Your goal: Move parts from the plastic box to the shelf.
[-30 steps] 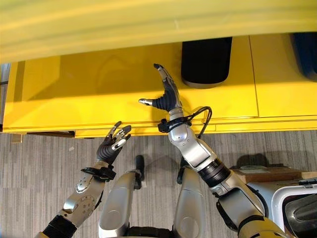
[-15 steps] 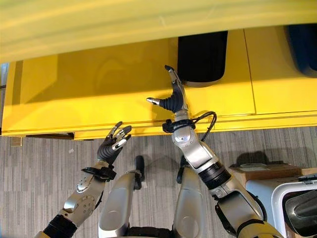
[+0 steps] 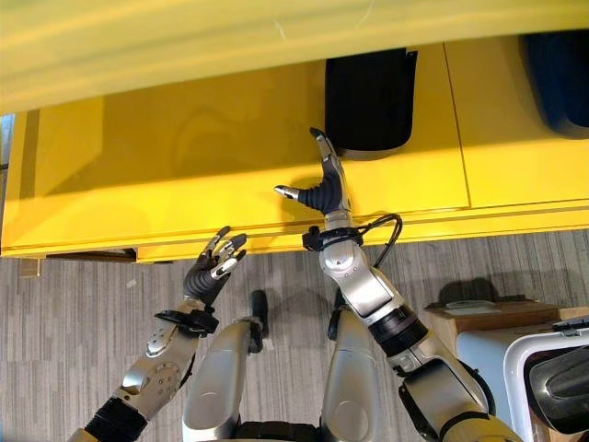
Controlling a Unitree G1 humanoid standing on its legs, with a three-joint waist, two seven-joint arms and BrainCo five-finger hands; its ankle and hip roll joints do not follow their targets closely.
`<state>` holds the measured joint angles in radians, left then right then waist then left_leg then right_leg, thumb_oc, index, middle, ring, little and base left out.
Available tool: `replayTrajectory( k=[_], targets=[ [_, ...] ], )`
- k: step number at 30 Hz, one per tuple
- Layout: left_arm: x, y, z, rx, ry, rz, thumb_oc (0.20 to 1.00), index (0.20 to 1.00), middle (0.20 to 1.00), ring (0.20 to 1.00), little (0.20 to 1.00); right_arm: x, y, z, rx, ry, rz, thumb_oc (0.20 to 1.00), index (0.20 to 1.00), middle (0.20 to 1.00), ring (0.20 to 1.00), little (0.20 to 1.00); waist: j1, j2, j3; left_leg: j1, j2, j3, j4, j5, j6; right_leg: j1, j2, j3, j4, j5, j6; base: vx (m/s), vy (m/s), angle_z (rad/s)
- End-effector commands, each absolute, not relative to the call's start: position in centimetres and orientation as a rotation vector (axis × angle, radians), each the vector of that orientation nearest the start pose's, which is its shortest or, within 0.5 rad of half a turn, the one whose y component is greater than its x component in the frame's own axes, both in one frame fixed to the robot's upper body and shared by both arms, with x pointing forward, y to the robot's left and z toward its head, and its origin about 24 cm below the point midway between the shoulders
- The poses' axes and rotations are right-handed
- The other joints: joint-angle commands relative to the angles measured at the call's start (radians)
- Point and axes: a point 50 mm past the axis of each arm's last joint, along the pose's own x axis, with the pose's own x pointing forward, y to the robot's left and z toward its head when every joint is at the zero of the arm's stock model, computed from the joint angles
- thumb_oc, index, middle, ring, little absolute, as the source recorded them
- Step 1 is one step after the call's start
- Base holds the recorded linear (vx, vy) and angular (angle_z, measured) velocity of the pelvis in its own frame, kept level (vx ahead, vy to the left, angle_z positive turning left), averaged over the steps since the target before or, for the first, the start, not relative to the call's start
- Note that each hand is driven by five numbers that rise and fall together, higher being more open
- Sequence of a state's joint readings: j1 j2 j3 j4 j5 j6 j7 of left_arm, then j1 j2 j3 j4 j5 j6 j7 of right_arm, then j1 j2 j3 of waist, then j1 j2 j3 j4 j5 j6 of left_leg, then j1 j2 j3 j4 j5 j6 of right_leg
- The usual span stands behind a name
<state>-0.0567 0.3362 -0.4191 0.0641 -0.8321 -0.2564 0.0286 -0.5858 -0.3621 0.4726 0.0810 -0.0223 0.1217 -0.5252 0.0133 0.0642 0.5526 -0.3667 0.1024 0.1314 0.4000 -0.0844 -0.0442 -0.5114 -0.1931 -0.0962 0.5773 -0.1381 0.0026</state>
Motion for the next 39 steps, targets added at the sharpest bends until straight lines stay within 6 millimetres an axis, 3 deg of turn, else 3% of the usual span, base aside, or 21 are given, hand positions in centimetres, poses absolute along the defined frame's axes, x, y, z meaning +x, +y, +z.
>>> replayTrajectory(
  k=[1,39],
  targets=[
    [24.3,12.2,5.8,-0.52,-0.122,-0.309,1.0,1.0,1.0,1.0,1.0,32.3,-9.7,18.0,-0.354,-0.564,-0.1,1.0,1.0,1.0,1.0,1.0,-0.003,0.003,-0.033,0.005,-0.007,0.061,0.105,-0.115,0.087,0.074,-0.014,0.019,-0.084,0.037,0.034,0.0,0.0,0.0],
    [24.0,11.9,5.2,-0.544,-0.113,-0.316,1.0,1.0,1.0,1.0,1.0,32.7,-13.8,17.3,-0.261,-0.526,-0.338,1.0,1.0,1.0,1.0,1.0,-0.03,0.016,-0.033,0.031,-0.009,0.075,0.1,-0.118,0.089,0.089,-0.016,0.026,-0.081,0.032,0.03,0.0,0.002,-0.01]
  ],
)
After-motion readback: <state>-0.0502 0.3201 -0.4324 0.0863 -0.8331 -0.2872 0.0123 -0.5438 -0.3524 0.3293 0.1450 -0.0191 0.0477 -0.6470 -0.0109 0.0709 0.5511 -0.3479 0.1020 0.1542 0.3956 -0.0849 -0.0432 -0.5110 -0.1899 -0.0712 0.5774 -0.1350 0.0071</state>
